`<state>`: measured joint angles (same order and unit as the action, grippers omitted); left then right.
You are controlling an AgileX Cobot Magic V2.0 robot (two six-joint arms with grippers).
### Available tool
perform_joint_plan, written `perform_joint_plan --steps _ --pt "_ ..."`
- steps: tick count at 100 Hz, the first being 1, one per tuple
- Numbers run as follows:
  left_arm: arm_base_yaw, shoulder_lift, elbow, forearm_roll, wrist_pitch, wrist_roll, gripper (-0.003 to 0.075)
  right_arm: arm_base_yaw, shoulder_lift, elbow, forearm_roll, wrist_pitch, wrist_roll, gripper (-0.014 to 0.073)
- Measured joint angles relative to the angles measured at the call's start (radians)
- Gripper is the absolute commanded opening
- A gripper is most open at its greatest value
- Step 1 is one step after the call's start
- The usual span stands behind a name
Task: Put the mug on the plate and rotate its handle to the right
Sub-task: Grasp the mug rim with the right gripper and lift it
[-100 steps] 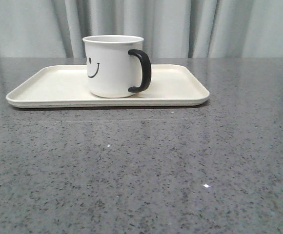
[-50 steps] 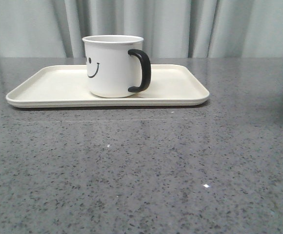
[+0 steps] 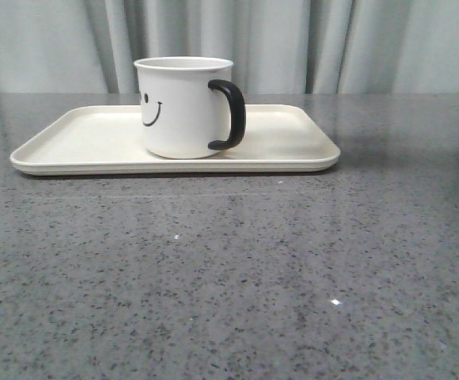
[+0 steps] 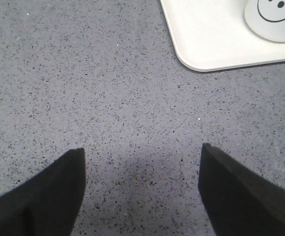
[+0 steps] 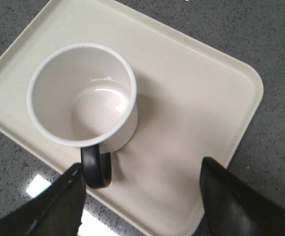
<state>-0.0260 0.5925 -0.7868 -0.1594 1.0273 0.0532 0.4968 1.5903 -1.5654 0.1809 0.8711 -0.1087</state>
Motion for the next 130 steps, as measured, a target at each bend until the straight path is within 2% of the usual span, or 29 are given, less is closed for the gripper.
perform_joint_plan --steps 43,101,113,130 --pt "0.0 0.0 0.0 0.0 0.0 0.0 0.0481 0.039 0.199 -0.191 -0.015 0.028 0.051 0.0501" --pt "0.0 0.0 0.0 0.0 0.0 0.0 0.0481 0.05 0.35 -0.244 -0.015 0.024 0.058 0.0496" --pt "0.0 0.0 0.0 0.0 0.0 0.0 0.0481 0.05 0.372 -0.244 -0.015 0.02 0.058 0.0457" --pt "0.0 0.0 0.0 0.0 0.0 0.0 0.0481 0.05 0.377 -0.245 -0.015 0.009 0.058 0.036"
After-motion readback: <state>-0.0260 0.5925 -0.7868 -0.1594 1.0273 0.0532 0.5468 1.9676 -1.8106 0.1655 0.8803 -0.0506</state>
